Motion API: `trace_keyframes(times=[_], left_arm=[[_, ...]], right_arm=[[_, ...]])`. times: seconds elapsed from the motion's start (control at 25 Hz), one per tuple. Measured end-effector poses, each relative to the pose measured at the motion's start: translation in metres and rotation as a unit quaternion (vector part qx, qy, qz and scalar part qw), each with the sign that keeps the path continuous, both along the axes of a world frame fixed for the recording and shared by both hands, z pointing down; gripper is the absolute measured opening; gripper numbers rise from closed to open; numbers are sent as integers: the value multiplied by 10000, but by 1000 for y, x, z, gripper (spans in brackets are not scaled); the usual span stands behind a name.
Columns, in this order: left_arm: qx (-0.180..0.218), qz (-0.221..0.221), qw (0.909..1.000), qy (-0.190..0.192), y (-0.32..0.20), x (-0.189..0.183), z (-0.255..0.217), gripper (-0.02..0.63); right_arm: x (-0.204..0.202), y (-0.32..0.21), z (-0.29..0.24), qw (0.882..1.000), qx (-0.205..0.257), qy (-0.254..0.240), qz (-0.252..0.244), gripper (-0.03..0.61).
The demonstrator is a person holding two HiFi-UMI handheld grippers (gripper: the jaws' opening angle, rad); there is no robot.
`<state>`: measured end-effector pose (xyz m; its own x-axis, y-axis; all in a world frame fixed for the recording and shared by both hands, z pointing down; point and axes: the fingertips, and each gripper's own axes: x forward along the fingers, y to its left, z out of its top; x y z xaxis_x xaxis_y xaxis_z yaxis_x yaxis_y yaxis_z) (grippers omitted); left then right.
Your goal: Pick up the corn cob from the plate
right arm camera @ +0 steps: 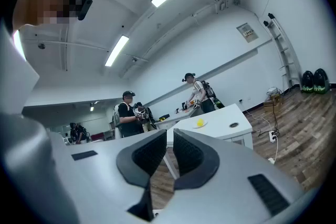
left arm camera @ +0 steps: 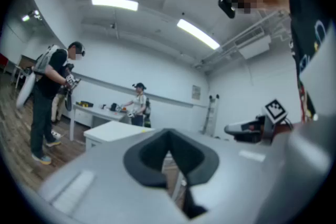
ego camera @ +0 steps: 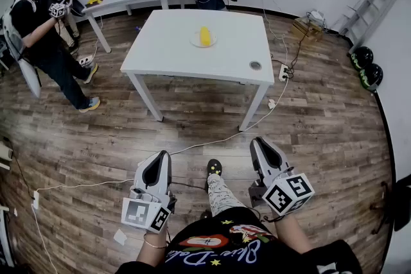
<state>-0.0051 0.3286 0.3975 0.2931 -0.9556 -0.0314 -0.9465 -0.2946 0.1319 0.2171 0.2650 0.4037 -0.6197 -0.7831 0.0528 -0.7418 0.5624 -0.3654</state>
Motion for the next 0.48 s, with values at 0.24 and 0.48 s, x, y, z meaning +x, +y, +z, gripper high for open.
trace_keyframes(times=[0.24,0.48], left_arm=[[149,-65,9998,-130,-118,-9,-5,-11],[472,75,9984,-314,-239,-3,-36,-11]], right_arm=[[-6,-124,2,9999,56,7,-117,21],[-25,-253,-17,9986,117,-192,-482,80]])
